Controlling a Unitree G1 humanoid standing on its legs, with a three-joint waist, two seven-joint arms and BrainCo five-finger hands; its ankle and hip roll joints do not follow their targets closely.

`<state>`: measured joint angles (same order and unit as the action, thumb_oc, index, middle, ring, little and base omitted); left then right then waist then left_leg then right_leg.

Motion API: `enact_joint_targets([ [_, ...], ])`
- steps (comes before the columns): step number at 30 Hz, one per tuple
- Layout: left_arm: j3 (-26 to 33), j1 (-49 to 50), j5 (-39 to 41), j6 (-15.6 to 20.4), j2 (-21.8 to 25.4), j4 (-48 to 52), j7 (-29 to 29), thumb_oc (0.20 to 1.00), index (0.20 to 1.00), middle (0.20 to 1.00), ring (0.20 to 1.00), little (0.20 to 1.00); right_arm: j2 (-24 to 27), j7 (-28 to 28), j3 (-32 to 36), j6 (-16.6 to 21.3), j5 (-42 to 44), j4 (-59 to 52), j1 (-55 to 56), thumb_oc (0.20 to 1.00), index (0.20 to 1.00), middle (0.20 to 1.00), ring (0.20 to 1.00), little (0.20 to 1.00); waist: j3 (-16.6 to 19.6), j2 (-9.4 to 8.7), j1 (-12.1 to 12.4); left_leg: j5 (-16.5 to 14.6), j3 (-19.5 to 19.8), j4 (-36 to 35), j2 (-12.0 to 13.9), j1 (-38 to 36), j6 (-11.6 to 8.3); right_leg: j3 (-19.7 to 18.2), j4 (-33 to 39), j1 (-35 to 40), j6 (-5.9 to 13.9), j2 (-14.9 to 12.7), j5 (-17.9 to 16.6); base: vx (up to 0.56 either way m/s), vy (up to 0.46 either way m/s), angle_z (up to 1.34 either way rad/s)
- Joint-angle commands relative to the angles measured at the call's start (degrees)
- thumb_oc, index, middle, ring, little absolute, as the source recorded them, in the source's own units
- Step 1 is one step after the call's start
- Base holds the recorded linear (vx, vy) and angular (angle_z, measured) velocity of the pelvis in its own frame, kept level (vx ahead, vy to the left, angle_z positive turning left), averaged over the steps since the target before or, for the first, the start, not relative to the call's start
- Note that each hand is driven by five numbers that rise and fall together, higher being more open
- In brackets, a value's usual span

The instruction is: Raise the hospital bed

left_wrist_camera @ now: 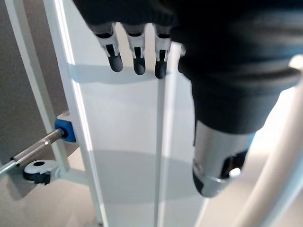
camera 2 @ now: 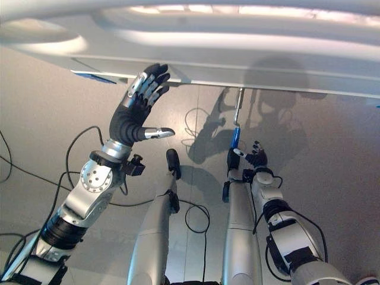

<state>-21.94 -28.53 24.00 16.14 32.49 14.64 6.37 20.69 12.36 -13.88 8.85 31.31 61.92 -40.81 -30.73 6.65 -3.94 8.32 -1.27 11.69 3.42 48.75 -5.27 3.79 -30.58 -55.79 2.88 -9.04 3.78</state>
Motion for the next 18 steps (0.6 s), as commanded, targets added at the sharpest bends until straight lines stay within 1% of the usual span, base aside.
enact_joint_targets([
  [1, 1.0, -1.4, 1.3, 4.2, 0.3, 7.3, 1.1, 1.0, 1.0, 1.0, 1.0, 1.0, 0.8, -0.8, -0.1, 2.1, 4.6, -1.5, -1.9, 1.0, 1.0, 1.0, 1.0, 1.0, 0.9, -0.12, 0.2, -6.7, -0.9, 7.5, -2.1, 2.5, 1.84, 0.0, 9.8, 1.7, 4.4, 0.6, -6.5, 0.0, 0.0, 0.0],
  [7, 0.7, -2.4, 1.4, 4.3, 0.2, 8.0, 1.4, 1.0, 1.0, 1.0, 1.0, 1.0, 2.4, -2.7, -0.6, 2.0, 10.4, -0.3, -5.8, 1.0, 1.0, 1.0, 1.0, 1.0, 0.9, 0.12, 0.8, -6.7, -1.0, 7.6, -2.2, 4.6, 1.78, 0.0, 10.1, -0.1, 4.41, 0.6, -6.6, 0.0, 0.0, 0.0],
  [10, 0.3, -3.0, 1.8, 4.3, 0.4, 8.0, 1.4, 1.0, 1.0, 1.0, 1.0, 1.0, 3.2, -3.6, -1.9, 1.4, 11.2, 1.2, -8.0, 1.0, 1.0, 1.0, 1.0, 1.0, 0.9, 0.22, 1.0, -6.7, -1.1, 7.6, -2.2, 5.3, 1.78, 0.0, 10.1, -0.9, 4.44, 0.6, -6.7, 0.0, 0.0, 0.0],
  [18, -0.2, -3.6, 2.3, 4.1, 0.0, 7.8, 1.5, 1.0, 1.0, 1.0, 1.0, 1.0, 2.9, -5.2, -4.7, -0.1, 12.5, 2.9, -13.1, 1.0, 1.0, 1.0, 1.0, 1.0, 0.9, 0.41, 1.6, -6.9, -1.6, 7.8, -2.3, 6.6, 1.88, -0.3, 10.6, -2.1, 4.56, 0.7, -7.0, 0.0, 0.0, 0.0],
])
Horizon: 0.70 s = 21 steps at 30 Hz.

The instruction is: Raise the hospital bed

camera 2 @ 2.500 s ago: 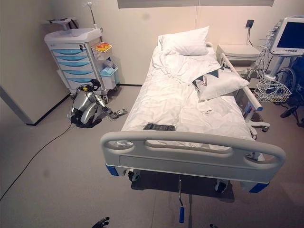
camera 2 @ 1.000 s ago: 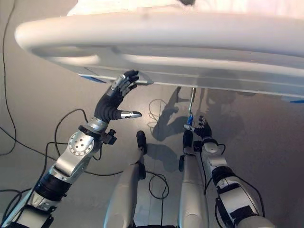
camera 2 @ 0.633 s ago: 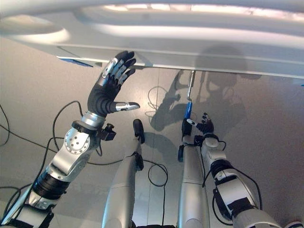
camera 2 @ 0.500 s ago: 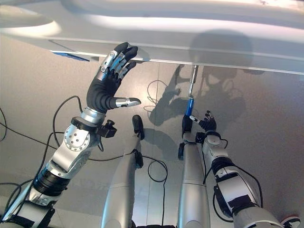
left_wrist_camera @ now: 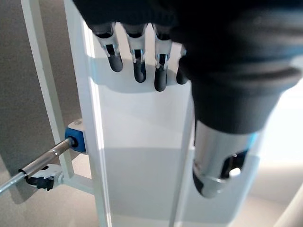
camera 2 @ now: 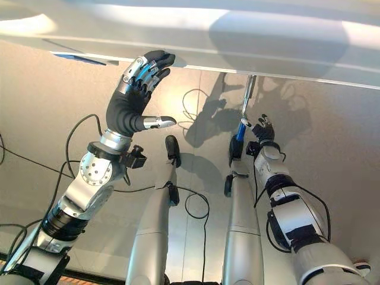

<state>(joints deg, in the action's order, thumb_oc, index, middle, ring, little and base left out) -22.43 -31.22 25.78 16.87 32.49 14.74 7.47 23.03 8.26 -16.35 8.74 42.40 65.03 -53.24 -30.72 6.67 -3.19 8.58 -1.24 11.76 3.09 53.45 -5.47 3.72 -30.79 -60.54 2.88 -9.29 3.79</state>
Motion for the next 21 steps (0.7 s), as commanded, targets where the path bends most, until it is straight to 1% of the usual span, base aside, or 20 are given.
enact_joint_targets([
  [1, 0.5, -0.9, 0.4, 3.3, 0.0, 7.8, 0.5, 1.0, 1.0, 1.0, 1.0, 1.0, 0.6, -1.0, -2.4, -0.1, 1.2, 0.1, -1.2, 1.0, 1.0, 1.0, 1.0, 1.0, 0.9, 0.43, 0.9, -7.2, -1.6, 7.8, -2.0, 2.0, 2.07, -0.2, 10.9, 2.5, 4.55, 0.9, -7.0, 0.0, 0.0, 0.0],
  [6, 0.6, -1.2, 0.2, 3.2, -0.3, 7.9, 0.8, 1.0, 1.0, 1.0, 1.0, 1.0, 0.0, -1.6, -3.5, -0.9, -0.2, 1.8, -2.9, 1.0, 1.0, 1.0, 1.0, 1.0, 0.9, 0.73, 1.2, -7.4, -1.7, 8.1, -2.1, 2.4, 2.19, -0.4, 10.8, 2.0, 4.54, 0.9, -7.0, 0.0, 0.006, 0.0],
  [8, 0.5, -1.5, 0.3, 3.2, -0.6, 7.8, 0.7, 1.0, 1.0, 1.0, 1.0, 1.0, -0.4, -2.6, -4.8, -1.9, -2.0, 3.1, -3.8, 1.0, 1.0, 1.0, 1.0, 1.0, 0.9, 0.92, 1.5, -7.6, -1.7, 8.5, -2.2, 3.0, 2.3, -0.3, 10.6, 1.6, 4.54, 0.8, -7.0, 0.0, 0.0, 0.0],
  [12, 0.8, -1.8, 0.2, 2.9, -1.1, 8.0, 0.8, 1.0, 1.0, 1.0, 1.0, 1.0, -1.2, -2.9, -4.8, -2.3, -3.4, 4.8, -3.8, 1.0, 1.0, 1.0, 1.0, 1.0, 0.9, 1.35, 1.8, -7.9, -1.7, 9.0, -2.4, 3.6, 2.49, -0.4, 10.3, 1.0, 4.53, 0.8, -6.9, 0.0, 0.008, 0.0],
  [21, 2.1, -2.1, -0.7, 2.8, -1.7, 7.9, 1.5, 1.0, 1.0, 1.0, 1.0, 1.0, -3.9, -3.8, -5.2, -2.9, -4.5, 5.6, -2.5, 1.0, 1.0, 1.0, 1.0, 1.0, 0.9, 1.24, 2.0, -8.0, -2.0, 8.8, -2.4, 3.7, 2.75, -0.7, 10.6, 0.8, 4.61, 0.7, -6.9, 0.0, 0.0, 0.0],
])
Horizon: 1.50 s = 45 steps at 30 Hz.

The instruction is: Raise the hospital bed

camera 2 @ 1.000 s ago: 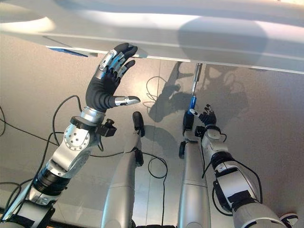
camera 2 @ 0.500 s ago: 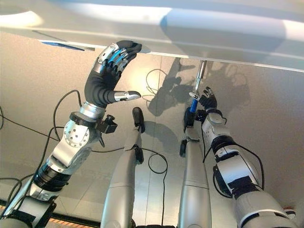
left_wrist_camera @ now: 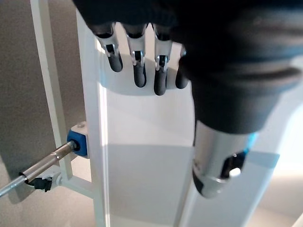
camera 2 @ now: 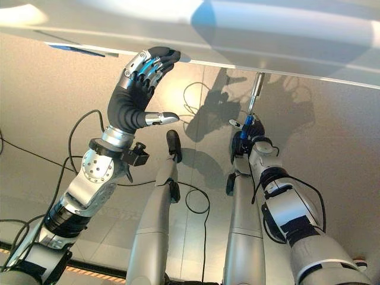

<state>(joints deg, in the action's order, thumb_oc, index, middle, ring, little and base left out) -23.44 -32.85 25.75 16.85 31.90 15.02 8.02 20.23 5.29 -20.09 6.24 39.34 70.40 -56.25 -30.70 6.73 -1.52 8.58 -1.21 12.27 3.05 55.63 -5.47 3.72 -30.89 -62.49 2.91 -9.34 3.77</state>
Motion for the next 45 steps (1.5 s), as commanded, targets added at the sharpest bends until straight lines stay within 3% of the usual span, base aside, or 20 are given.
enact_joint_targets([
  [1, 3.1, -0.4, -0.6, 2.7, -1.3, 7.7, 1.0, 1.0, 1.0, 1.0, 1.0, 1.0, -1.4, -0.9, -1.6, -0.4, -1.6, 0.3, 0.6, 1.0, 1.0, 1.0, 1.0, 1.0, 0.9, 1.11, 0.3, -7.9, -2.0, 8.2, -2.3, 1.5, 2.77, -0.7, 10.7, 2.7, 4.63, 0.8, -6.9, 0.0, 0.0, 0.0],
  [9, 3.4, -0.7, -0.8, 2.7, -1.7, 7.7, 1.3, 1.0, 1.0, 1.0, 1.0, 1.0, -3.1, -1.4, -2.0, -0.8, -2.9, 0.9, 2.3, 1.0, 1.0, 1.0, 1.0, 1.0, 0.9, 0.79, 0.1, -7.9, -2.1, 7.8, -2.4, 1.4, 2.82, -0.7, 11.1, 2.9, 4.72, 0.8, -7.1, 0.0, 0.0, 0.0],
  [10, 3.5, -0.7, -0.9, 2.8, -1.8, 7.7, 1.5, 1.0, 1.0, 1.0, 1.0, 1.0, -3.2, -1.3, -2.0, -0.7, -3.1, 0.7, 2.1, 0.944, 0.944, 0.944, 0.944, 0.944, 0.9, 0.79, 0.1, -7.9, -2.2, 7.8, -2.4, 1.5, 2.86, -0.7, 11.2, 2.9, 4.74, 0.8, -7.2, 0.0, 0.0, 0.0],
  [11, 3.6, -0.7, -0.9, 2.8, -1.7, 7.7, 1.4, 1.0, 1.0, 1.0, 1.0, 1.0, -3.3, -1.4, -2.1, -0.6, -3.1, 0.6, 2.2, 0.843, 0.843, 0.843, 0.843, 0.843, 0.9, 0.78, 0.1, -7.9, -2.2, 7.8, -2.4, 1.5, 2.87, -0.7, 11.2, 2.8, 4.77, 0.8, -7.2, 0.0, 0.0, 0.0],
  [12, 3.6, -0.5, -0.9, 2.8, -1.6, 7.7, 1.5, 1.0, 1.0, 1.0, 1.0, 1.0, -3.3, -1.4, -2.1, -0.4, -3.1, 0.3, 2.3, 0.617, 0.617, 0.617, 0.617, 0.617, 0.9, 0.79, 0.1, -7.8, -2.1, 7.7, -2.4, 1.4, 2.89, -0.7, 11.2, 2.8, 4.79, 0.8, -7.3, 0.0, 0.0, 0.0],
  [13, 3.6, -0.3, -1.0, 2.9, -1.6, 7.7, 1.5, 1.0, 1.0, 1.0, 1.0, 1.0, -3.3, -1.3, -2.1, -0.2, -2.9, -0.1, 2.3, 0.507, 0.507, 0.507, 0.507, 0.507, 0.9, 0.79, 0.0, -7.8, -2.2, 7.7, -2.5, 1.4, 2.9, -0.7, 11.4, 2.9, 4.79, 0.8, -7.3, 0.0, 0.0, 0.0],
  [14, 3.7, -0.1, -1.0, 2.8, -1.6, 7.9, 1.5, 1.0, 1.0, 1.0, 1.0, 1.0, -3.3, -1.1, -2.0, -0.1, -2.8, -0.4, 2.2, 0.238, 0.238, 0.238, 0.238, 0.238, 0.9, 0.79, 0.0, -7.8, -2.2, 7.6, -2.5, 1.3, 2.89, -0.8, 11.5, 2.9, 4.81, 0.8, -7.4, 0.0, 0.0, 0.0],
  [15, 3.6, 0.1, -1.0, 2.9, -1.7, 8.0, 1.5, 1.0, 1.0, 1.0, 1.0, 1.0, -3.4, -1.0, -2.0, 0.1, -2.6, -0.8, 2.0, 0.2, 0.2, 0.2, 0.2, 0.2, 0.9, 0.82, 0.0, -7.8, -2.3, 7.5, -2.4, 1.3, 2.89, -0.8, 11.5, 3.0, 4.82, 0.8, -7.3, 0.0, 0.0, 0.0],
  [45, 2.4, 1.5, -0.7, 3.1, -0.7, 8.9, 1.2, 1.0, 1.0, 1.0, 1.0, 1.0, 2.5, 1.6, 0.4, 1.9, 2.7, -1.7, -6.4, 0.2, 0.2, 0.2, 0.2, 0.2, 0.9, 1.21, 0.4, -7.5, -2.1, 6.0, -2.0, -0.8, 2.71, -0.6, 11.7, 4.5, 4.96, 1.1, -6.8, 0.0, 0.0, 0.0],
])
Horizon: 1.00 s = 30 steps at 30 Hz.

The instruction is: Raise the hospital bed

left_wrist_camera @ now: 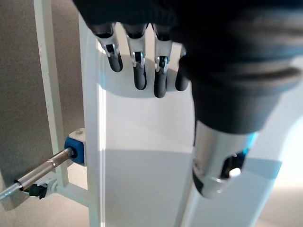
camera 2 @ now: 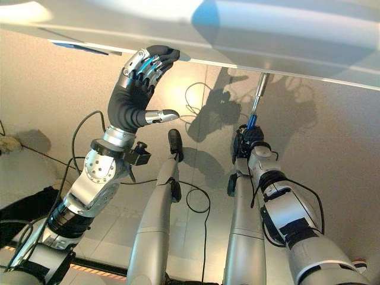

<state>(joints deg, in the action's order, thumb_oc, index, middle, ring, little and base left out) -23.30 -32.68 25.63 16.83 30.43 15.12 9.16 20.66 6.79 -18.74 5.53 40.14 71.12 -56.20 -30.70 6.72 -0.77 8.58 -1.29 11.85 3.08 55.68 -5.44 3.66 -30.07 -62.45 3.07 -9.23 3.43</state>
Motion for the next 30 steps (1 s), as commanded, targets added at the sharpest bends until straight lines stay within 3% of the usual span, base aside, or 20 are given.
enact_joint_targets([
  [1, 2.2, 1.4, -0.5, 3.1, 0.7, 8.8, 0.0, 1.0, 1.0, 1.0, 1.0, 1.0, 2.4, 0.1, -0.9, 2.6, 2.1, -2.4, -6.8, 0.2, 0.2, 0.2, 0.2, 0.2, 0.9, 1.2, -0.3, -7.5, -2.0, 6.4, -2.1, -1.0, 2.68, -0.5, 10.9, 4.6, 4.77, 1.0, -6.4, 0.0, 0.0, 0.0],
  [24, 1.7, 2.0, -0.4, 2.8, 1.0, 9.4, -0.2, 1.0, 1.0, 1.0, 1.0, 1.0, 4.7, 0.7, -0.5, 2.7, 3.1, -0.9, -9.7, 0.2, 0.2, 0.2, 0.2, 0.2, 0.9, 1.46, -0.2, -7.9, -1.8, 5.9, -1.9, -2.6, 2.54, -0.4, 10.5, 5.6, 4.56, 1.4, -5.6, 0.0, 0.0, 0.0],
  [28, 1.7, 1.5, 0.0, 2.9, 1.2, 9.7, -0.1, 1.0, 1.0, 1.0, 1.0, 1.0, 3.6, 0.3, -2.8, 1.4, -1.8, 0.6, -9.3, 0.2, 0.2, 0.2, 0.2, 0.2, 0.9, 1.21, -0.2, -7.8, -1.7, 6.0, -1.9, -2.4, 2.58, -0.4, 10.5, 5.6, 4.57, 1.5, -5.8, 0.0, 0.0, 0.0],
  [30, 1.7, 1.4, 0.3, 2.9, 1.4, 9.9, -0.2, 1.0, 1.0, 1.0, 1.0, 1.0, 1.9, -0.5, -6.8, 0.2, -9.3, 1.1, -9.3, 0.2, 0.2, 0.2, 0.2, 0.2, 0.9, 1.11, 0.0, -7.7, -1.5, 6.3, -2.1, -1.9, 2.69, -0.4, 10.3, 5.2, 4.46, 1.6, -5.9, 0.0, 0.0, 0.0],
])
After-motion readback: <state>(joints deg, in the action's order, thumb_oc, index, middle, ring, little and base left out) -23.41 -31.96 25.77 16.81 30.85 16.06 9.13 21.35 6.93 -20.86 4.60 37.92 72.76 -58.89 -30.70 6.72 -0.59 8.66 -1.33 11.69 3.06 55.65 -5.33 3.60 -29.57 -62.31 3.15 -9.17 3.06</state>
